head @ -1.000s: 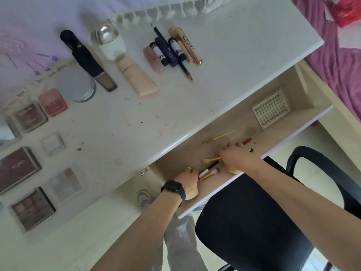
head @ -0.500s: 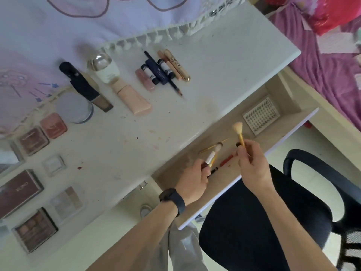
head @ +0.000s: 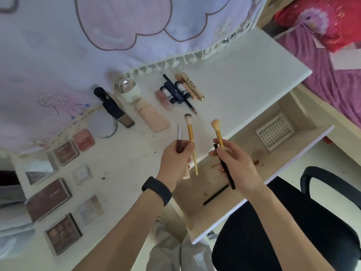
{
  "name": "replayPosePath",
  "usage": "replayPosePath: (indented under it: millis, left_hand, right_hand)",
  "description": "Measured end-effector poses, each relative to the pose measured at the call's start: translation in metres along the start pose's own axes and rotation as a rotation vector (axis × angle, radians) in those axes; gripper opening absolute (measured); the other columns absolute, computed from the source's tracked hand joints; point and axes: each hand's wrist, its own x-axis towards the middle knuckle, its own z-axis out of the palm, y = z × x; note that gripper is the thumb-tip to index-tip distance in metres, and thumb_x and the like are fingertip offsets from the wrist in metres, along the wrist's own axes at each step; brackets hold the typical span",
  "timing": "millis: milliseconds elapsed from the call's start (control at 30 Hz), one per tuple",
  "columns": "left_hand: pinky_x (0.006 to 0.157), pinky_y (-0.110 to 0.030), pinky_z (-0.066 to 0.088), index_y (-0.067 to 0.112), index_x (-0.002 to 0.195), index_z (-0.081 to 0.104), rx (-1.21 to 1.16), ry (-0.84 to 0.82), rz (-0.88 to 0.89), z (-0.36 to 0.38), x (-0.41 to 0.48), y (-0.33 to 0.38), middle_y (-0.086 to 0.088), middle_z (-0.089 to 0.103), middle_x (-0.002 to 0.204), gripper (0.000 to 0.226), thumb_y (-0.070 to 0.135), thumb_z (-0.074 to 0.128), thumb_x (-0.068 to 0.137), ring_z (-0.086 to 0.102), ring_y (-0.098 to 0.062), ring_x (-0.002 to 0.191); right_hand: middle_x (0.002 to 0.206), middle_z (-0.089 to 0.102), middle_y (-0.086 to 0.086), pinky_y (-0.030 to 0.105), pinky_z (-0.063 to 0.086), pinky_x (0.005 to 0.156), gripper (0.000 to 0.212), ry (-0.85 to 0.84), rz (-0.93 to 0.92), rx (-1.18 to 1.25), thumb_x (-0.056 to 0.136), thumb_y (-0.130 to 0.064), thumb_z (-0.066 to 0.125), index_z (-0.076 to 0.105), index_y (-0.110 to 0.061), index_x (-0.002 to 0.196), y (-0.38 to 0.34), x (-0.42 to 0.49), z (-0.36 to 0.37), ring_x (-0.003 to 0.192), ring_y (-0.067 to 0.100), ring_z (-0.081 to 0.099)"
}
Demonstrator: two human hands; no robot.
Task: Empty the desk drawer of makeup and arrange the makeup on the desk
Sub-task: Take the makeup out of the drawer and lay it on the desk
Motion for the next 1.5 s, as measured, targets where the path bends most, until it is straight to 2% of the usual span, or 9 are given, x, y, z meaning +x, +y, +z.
replayPosePath:
  millis: [333, 467, 633, 733, 833, 933, 1133, 1300, 1500]
  left_hand:
    - [0.057, -0.03, 0.052, 0.021, 0.094, 0.072, -0.118, -0.003, -0.092, -0.004, 0.022, 0.014, 0.006, 0.066, 0.063, 0.014, 0.035, 0.071, 0.092, 0.059, -0.013, 0.054]
    - [0.04, -0.018, 0.041, 0.027, 0.086, 0.066, 0.028, 0.056, 0.023, 0.003, 0.054, 0.055, 0.003, 0.066, 0.069, 0.016, 0.042, 0.066, 0.092, 0.064, -0.016, 0.059]
    - [0.059, -0.028, 0.048, 0.018, 0.087, 0.069, 0.021, 0.068, 0.116, 0.011, 0.084, 0.093, 0.003, 0.066, 0.071, 0.022, 0.038, 0.064, 0.094, 0.063, -0.019, 0.063]
    - [0.067, -0.025, 0.048, 0.019, 0.09, 0.072, 0.091, 0.129, 0.179, 0.011, 0.1, 0.102, 0.003, 0.068, 0.082, 0.024, 0.041, 0.062, 0.094, 0.063, -0.013, 0.072]
    - [0.049, -0.009, 0.035, 0.019, 0.089, 0.072, 0.139, 0.214, 0.197, 0.012, 0.111, 0.106, -0.005, 0.059, 0.107, 0.028, 0.044, 0.062, 0.091, 0.056, -0.004, 0.07]
    - [0.055, -0.014, 0.039, 0.017, 0.089, 0.071, 0.126, 0.228, 0.201, 0.013, 0.116, 0.108, -0.011, 0.056, 0.116, 0.029, 0.044, 0.061, 0.09, 0.059, -0.01, 0.076]
    - [0.049, -0.022, 0.042, 0.018, 0.067, 0.057, 0.004, 0.295, 0.181, 0.005, 0.112, 0.112, 0.01, 0.058, 0.057, 0.028, 0.037, 0.065, 0.086, 0.053, -0.019, 0.062]
    - [0.078, -0.053, 0.06, 0.016, 0.071, 0.063, -0.038, 0.226, 0.113, 0.004, 0.098, 0.12, -0.006, 0.059, 0.068, 0.025, 0.041, 0.07, 0.07, 0.064, -0.028, 0.075]
    - [0.059, -0.026, 0.047, 0.033, 0.067, 0.069, 0.067, 0.238, 0.228, 0.002, 0.1, 0.126, 0.026, 0.064, 0.061, 0.018, 0.044, 0.068, 0.082, 0.058, 0.012, 0.06]
  right_hand:
    - [0.095, 0.075, 0.006, 0.024, 0.06, 0.071, 0.016, 0.023, 0.055, 0.019, 0.099, -0.01, 0.061, 0.071, -0.017, 0.109, -0.026, 0.056, 0.049, 0.075, 0.009, 0.071]
    - [0.092, 0.074, 0.002, 0.027, 0.063, 0.068, 0.016, 0.128, -0.02, -0.085, 0.098, -0.011, 0.059, 0.068, -0.018, 0.109, -0.054, 0.095, 0.049, 0.069, 0.005, 0.07]
    - [0.092, 0.074, -0.001, 0.034, 0.061, 0.069, 0.015, 0.147, -0.119, -0.266, 0.096, -0.017, 0.058, 0.067, -0.027, 0.105, -0.086, 0.134, 0.053, 0.08, 0.017, 0.072]
    - [0.091, 0.071, -0.01, 0.034, 0.058, 0.069, 0.011, 0.182, -0.207, -0.422, 0.096, -0.027, 0.06, 0.064, -0.031, 0.105, -0.096, 0.147, 0.056, 0.083, 0.017, 0.071]
    - [0.085, 0.062, -0.021, 0.026, 0.049, 0.051, 0.016, 0.213, -0.283, -0.548, 0.097, -0.028, 0.059, 0.065, -0.028, 0.111, -0.099, 0.152, 0.058, 0.066, 0.007, 0.064]
    - [0.086, 0.064, -0.015, 0.033, 0.058, 0.065, 0.021, 0.237, -0.318, -0.596, 0.099, -0.024, 0.055, 0.066, -0.022, 0.117, -0.099, 0.152, 0.059, 0.071, 0.008, 0.064]
    - [0.085, 0.061, -0.023, 0.024, 0.053, 0.061, 0.022, 0.294, -0.325, -0.559, 0.1, -0.023, 0.054, 0.067, -0.025, 0.117, -0.09, 0.148, 0.053, 0.073, 0.004, 0.063]
    - [0.088, 0.067, -0.009, 0.025, 0.049, 0.056, 0.021, 0.275, -0.303, -0.587, 0.101, -0.026, 0.051, 0.064, -0.022, 0.117, -0.077, 0.142, 0.05, 0.072, 0.01, 0.064]
    - [0.081, 0.066, -0.004, 0.013, 0.04, 0.045, 0.02, 0.287, -0.3, -0.569, 0.103, -0.027, 0.047, 0.061, -0.02, 0.116, -0.063, 0.135, 0.049, 0.065, 0.011, 0.061]
